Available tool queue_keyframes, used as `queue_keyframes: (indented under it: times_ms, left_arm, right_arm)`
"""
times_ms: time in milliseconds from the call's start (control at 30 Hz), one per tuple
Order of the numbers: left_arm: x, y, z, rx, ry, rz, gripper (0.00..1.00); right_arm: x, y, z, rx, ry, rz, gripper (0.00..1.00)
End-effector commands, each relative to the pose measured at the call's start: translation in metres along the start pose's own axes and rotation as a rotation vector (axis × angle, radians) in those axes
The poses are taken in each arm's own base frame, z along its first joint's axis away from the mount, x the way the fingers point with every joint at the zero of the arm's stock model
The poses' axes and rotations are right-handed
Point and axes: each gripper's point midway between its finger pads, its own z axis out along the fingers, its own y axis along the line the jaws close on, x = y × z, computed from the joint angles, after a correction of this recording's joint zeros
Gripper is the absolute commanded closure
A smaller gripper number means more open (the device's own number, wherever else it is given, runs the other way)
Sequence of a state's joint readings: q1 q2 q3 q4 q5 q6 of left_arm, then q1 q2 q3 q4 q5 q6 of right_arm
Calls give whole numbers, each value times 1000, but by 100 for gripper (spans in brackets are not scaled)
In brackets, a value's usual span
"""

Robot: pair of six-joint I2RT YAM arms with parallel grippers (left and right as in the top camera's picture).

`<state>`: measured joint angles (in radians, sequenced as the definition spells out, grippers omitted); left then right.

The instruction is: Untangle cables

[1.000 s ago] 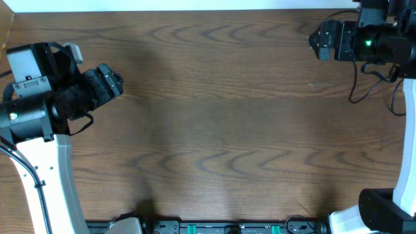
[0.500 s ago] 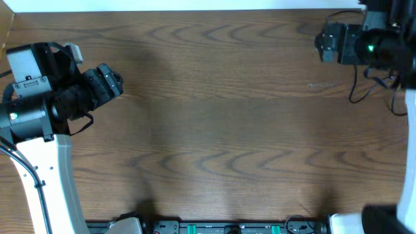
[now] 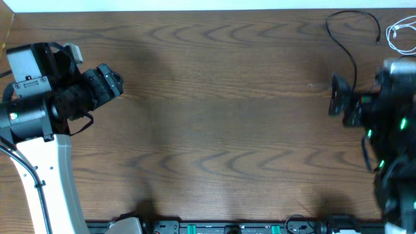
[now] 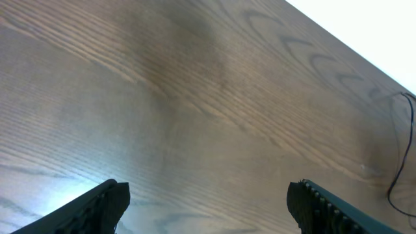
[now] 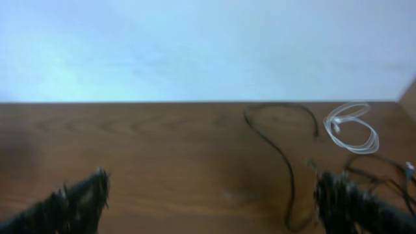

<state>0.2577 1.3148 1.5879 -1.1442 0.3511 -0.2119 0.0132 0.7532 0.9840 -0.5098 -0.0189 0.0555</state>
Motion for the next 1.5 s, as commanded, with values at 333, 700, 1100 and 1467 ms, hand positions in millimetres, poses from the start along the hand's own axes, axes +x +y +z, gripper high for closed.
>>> queue_keyframes:
  times_ms: [333, 700, 1100, 1467]
  left_arm:
    - [2, 3, 4, -11, 12, 6, 16]
    - [2, 3, 4, -11, 12, 6, 16]
    - [2, 3, 4, -11, 12, 6, 16]
    - [2, 3, 4, -11, 12, 6, 16]
  right_arm:
    - [104, -1, -21, -59, -304, -32, 1]
    - [164, 0, 1, -93, -273, 29, 1]
    - [186, -1, 9, -91, -209, 35, 1]
    - [186, -1, 9, -91, -209, 35, 1]
